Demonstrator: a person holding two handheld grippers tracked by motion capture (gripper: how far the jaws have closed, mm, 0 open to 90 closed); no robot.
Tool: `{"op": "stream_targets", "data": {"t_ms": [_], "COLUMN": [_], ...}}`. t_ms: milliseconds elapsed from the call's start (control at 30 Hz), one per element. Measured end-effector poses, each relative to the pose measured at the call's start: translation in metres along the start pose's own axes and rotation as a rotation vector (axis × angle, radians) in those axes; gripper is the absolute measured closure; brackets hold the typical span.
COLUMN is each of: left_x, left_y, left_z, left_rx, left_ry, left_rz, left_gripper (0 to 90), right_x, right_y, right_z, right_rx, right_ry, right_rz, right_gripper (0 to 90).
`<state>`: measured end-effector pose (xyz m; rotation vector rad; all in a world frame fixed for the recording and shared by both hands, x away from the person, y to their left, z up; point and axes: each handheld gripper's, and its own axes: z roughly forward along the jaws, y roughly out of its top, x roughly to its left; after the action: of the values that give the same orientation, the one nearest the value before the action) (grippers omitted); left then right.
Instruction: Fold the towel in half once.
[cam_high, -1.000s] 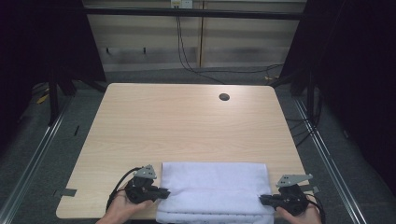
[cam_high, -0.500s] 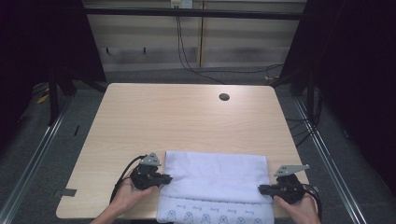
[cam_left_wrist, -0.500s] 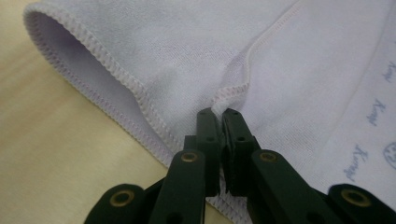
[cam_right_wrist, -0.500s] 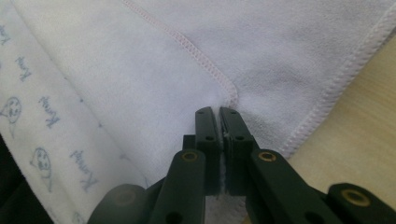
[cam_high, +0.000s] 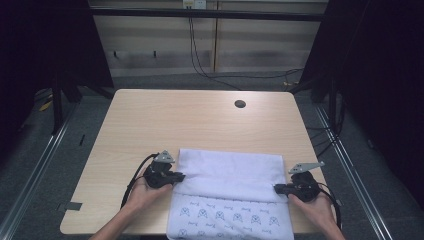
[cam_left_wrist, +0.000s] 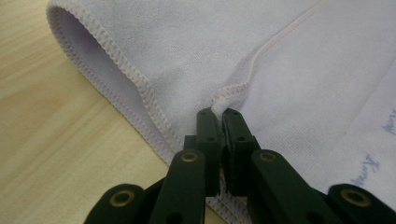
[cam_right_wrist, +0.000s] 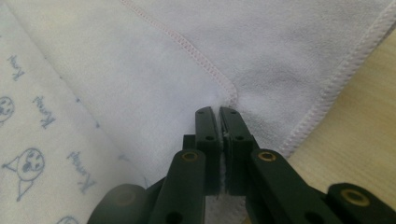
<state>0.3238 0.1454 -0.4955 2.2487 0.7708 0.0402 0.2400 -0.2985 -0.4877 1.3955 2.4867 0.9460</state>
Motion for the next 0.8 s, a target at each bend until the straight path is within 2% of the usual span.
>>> {"op": "stream_targets", "data": {"t_ms": [67,167,333,433,533,600,700,733,800], "left_x": [0.003,0.009,0.014,0.017,0.023,0.027,0.028,0.029,0.03], "left_y": [0.001,0.001,0.001,0.005,0.007,0.006,0.008,0.01,0.013], "left_z": [0.001,0.001,0.001,0.001,0.004,0.004,0.005,0.004,0.006], "left_rx": [-0.012,-0.024,-0.034,-0.014,-0.034,-0.044,-0.041,-0.027,-0.028], "left_ry": [0.017,0.008,0.022,0.04,0.046,0.033,0.046,0.061,0.083], "left_rz": [-0.013,-0.032,-0.049,-0.032,-0.057,-0.075,-0.072,-0.056,-0.048], "left_gripper": [86.8,86.8,86.8,86.8,86.8,86.8,86.8,86.8,86.8], "right_x": [-0.001,-0.005,-0.01,-0.011,-0.012,-0.013,-0.015,-0.015,-0.016], "right_y": [0.004,0.01,0.019,0.023,0.026,0.028,0.03,0.031,0.034], "right_z": [0.002,0.006,0.012,0.015,0.017,0.018,0.02,0.02,0.021], "right_rx": [0.003,0.004,0.0,0.002,0.005,0.007,0.002,0.003,0.005], "right_ry": [-0.006,-0.012,-0.011,-0.022,-0.023,-0.024,-0.022,-0.021,-0.029], "right_rz": [-0.002,-0.01,-0.002,-0.004,0.0,-0.003,0.004,0.002,-0.004], "right_gripper": [87.2,87.3,87.2,87.2,87.2,87.2,87.2,87.2,87.2]}}
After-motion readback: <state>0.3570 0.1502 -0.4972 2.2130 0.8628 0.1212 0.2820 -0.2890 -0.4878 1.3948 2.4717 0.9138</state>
